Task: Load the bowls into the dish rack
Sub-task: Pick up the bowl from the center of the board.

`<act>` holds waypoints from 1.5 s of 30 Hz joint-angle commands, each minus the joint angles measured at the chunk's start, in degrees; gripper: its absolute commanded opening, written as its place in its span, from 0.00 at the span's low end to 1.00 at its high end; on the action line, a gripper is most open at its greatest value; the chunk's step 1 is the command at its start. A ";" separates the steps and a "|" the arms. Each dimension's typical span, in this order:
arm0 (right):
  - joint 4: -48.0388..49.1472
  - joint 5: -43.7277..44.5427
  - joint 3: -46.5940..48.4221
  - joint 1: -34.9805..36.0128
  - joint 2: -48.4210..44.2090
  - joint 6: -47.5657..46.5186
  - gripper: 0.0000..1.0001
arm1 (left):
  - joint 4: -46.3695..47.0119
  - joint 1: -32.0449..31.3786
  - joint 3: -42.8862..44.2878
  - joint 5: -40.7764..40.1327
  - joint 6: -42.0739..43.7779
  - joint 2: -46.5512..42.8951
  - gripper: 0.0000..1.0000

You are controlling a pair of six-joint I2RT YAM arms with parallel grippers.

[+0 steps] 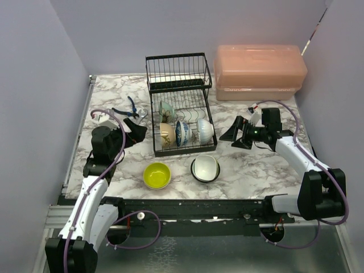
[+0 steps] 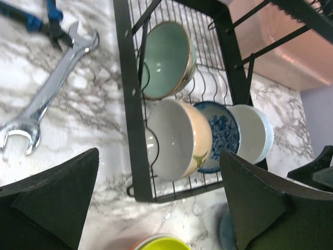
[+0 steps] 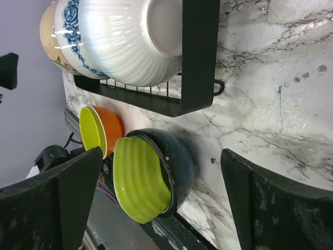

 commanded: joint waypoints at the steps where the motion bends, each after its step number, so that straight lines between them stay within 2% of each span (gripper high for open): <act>1: -0.33 -0.94 -1.21 0.33 -1.43 -0.11 1.00 | -9.06 0.04 -1.85 3.51 -3.18 -3.43 0.94; 6: 0.17 -1.11 -1.98 0.42 -1.27 -0.11 1.00 | -9.94 -2.77 -4.24 6.17 -6.64 -4.41 0.85; 11: 0.37 -1.12 -2.09 0.38 -0.94 -0.08 1.00 | -10.82 -10.38 -4.46 4.33 -8.66 -2.00 0.79; 15: 0.28 -0.91 -2.11 0.39 -0.70 -0.02 1.00 | -13.97 -16.76 -2.11 1.02 -7.76 0.40 0.75; 21: 0.79 -0.63 -2.63 0.37 -0.62 0.38 1.00 | -25.38 -25.42 4.85 -7.16 -2.53 4.49 0.74; 24: 0.72 -0.55 -2.58 0.37 -0.34 0.33 1.00 | -27.85 -29.71 7.35 -9.84 -1.77 6.77 0.72; 34: 0.49 0.48 -2.72 0.38 -0.50 0.31 1.00 | -22.85 -47.65 15.21 -17.88 -3.07 18.28 0.72; 40: -0.34 0.95 -2.64 0.41 -0.61 -0.06 1.00 | -16.09 -55.95 20.61 -17.51 -3.09 27.10 0.70; 45: -0.72 1.25 -2.96 0.37 -0.83 -0.15 1.00 | -8.82 -59.76 23.11 -14.77 -4.29 32.60 0.60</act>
